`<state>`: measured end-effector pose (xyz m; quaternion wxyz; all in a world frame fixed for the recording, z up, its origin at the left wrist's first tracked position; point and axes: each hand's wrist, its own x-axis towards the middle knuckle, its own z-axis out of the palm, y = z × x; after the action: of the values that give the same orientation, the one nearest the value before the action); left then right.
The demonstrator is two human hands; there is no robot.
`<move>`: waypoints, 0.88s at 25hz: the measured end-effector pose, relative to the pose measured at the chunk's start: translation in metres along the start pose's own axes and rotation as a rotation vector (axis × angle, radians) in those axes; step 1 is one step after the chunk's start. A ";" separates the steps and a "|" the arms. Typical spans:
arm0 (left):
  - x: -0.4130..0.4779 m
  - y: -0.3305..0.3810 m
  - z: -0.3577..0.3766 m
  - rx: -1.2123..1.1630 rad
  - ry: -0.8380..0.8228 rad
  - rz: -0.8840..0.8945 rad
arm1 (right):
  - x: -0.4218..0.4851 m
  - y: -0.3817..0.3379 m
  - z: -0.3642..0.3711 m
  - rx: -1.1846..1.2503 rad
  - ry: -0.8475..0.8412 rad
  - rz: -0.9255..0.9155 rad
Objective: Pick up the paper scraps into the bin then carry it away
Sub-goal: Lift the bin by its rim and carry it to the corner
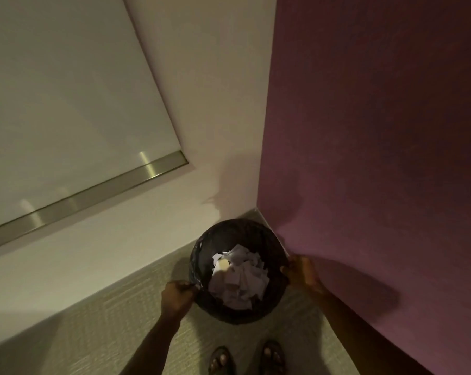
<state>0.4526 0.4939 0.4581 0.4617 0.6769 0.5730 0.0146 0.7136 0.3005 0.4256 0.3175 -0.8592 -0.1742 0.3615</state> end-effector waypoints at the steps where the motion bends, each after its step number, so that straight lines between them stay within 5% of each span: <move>1: 0.015 -0.005 0.007 0.003 -0.005 -0.017 | 0.014 0.008 0.009 0.002 -0.008 -0.016; 8: 0.114 -0.064 0.087 0.029 -0.009 -0.121 | 0.125 0.072 0.083 -0.203 0.054 0.019; 22: 0.238 -0.121 0.190 -0.043 0.002 -0.194 | 0.236 0.162 0.157 -0.216 0.148 0.068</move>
<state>0.5464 0.5558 0.1507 0.4748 0.6081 0.6360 -0.0173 0.7702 0.3715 0.1118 0.2225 -0.9182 -0.1589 0.2867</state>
